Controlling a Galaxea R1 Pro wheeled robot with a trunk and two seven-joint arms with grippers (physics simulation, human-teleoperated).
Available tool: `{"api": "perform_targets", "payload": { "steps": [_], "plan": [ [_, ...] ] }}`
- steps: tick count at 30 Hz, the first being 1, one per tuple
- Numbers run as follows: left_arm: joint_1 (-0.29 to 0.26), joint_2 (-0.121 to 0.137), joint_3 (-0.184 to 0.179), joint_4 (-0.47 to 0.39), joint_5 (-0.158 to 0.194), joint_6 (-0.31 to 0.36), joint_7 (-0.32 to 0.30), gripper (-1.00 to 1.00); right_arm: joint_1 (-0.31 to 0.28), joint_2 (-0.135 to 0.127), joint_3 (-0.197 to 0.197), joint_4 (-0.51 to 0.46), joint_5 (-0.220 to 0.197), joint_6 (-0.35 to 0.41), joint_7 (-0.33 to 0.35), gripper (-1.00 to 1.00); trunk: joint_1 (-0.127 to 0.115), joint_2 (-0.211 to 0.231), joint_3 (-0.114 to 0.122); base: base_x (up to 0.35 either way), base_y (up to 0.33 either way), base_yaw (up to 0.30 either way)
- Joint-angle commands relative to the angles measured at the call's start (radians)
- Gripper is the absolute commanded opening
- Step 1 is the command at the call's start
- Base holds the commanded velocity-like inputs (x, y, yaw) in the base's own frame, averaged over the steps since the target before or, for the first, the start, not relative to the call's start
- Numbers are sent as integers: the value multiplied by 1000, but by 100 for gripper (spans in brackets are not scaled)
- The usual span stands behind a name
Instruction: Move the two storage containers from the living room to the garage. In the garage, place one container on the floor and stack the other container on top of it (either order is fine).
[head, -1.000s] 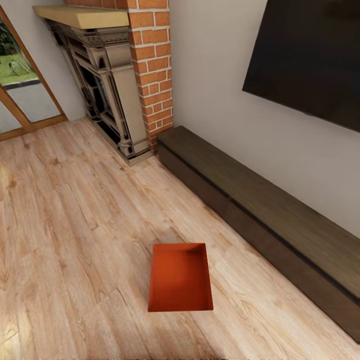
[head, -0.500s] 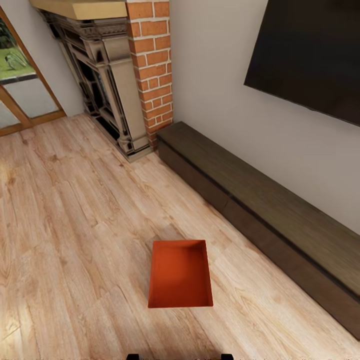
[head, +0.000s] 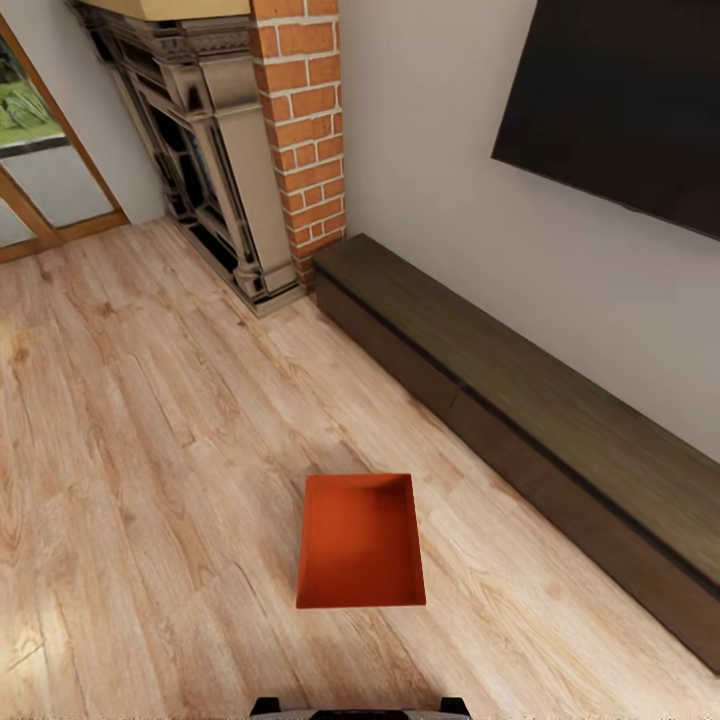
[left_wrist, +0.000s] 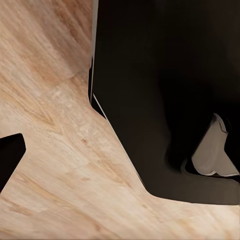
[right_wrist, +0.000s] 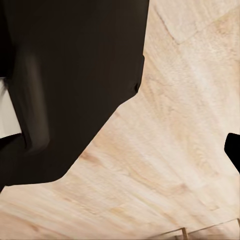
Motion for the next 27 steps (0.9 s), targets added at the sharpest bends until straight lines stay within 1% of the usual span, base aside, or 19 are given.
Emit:
{"api": "perform_targets", "payload": {
  "steps": [1,19,27],
  "plan": [
    [0,0,1,1,9,-2,-4,100,-1,1,8,3,-7,-4,0,100,0,-1,-2,0,0,0],
    [0,0,0,1,9,-2,-4,100,-1,1,8,3,-7,-6,0,100,0,-1,-31,0,0,0],
    [0,0,1,1,9,-2,-4,100,-1,1,9,3,-10,-5,0,100,0,-1,-33,0,0,0]
  ]
}}
